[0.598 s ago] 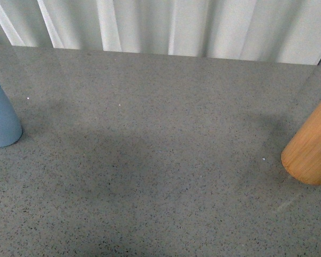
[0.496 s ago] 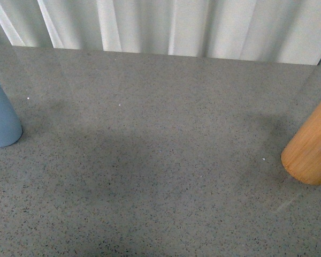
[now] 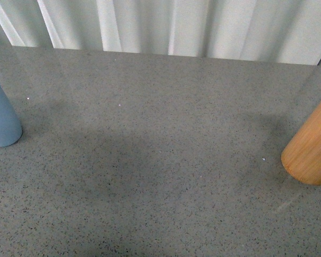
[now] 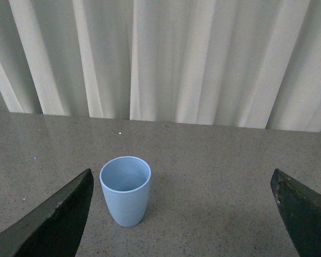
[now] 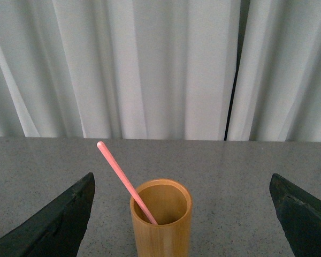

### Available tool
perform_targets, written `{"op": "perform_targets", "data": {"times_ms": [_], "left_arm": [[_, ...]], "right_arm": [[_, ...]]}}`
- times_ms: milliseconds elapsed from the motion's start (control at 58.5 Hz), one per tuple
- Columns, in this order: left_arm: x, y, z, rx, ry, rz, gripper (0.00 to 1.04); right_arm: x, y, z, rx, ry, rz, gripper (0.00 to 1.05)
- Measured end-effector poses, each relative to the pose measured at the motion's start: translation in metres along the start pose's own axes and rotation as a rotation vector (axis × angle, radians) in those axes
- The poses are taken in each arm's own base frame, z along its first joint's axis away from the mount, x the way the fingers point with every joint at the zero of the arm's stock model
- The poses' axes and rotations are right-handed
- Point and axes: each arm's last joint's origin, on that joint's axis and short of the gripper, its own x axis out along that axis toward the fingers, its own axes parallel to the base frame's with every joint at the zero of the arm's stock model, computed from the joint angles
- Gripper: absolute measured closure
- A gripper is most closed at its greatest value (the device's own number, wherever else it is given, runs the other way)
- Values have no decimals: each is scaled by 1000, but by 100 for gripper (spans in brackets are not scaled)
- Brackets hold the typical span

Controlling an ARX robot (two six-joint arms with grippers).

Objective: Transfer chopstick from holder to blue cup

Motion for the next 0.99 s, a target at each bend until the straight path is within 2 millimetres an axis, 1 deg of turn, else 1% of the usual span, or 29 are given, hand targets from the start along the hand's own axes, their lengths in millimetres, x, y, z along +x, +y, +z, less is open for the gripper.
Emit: {"op": "perform_targets", "data": {"times_ms": [479,513,564,598,632,701,752,821,889,991], "left_arm": [[0,0,0,-1,0,1,7],[1,0,-2,-31,43,49,7],[3,1,-3,-69,164,165,7],[7,4,-4,-114,239,243,7],[15,7,-4,-149,316,250,7],[27,12,3,-148,346,260,7],[39,16,12,-125,380,261,7],[62,24,31,-27,446,275,7],[78,28,41,5,537,241,7],[104,38,49,54,678,197,7]], "right_arm": [[0,0,0,0,0,0,10],[0,0,0,0,0,0,10],[0,0,0,0,0,0,10],[0,0,0,0,0,-1,10],[0,0,0,0,0,0,10],[0,0,0,0,0,0,10],[0,0,0,0,0,0,10],[0,0,0,0,0,0,10],[0,0,0,0,0,0,10],[0,0,0,0,0,0,10]]}}
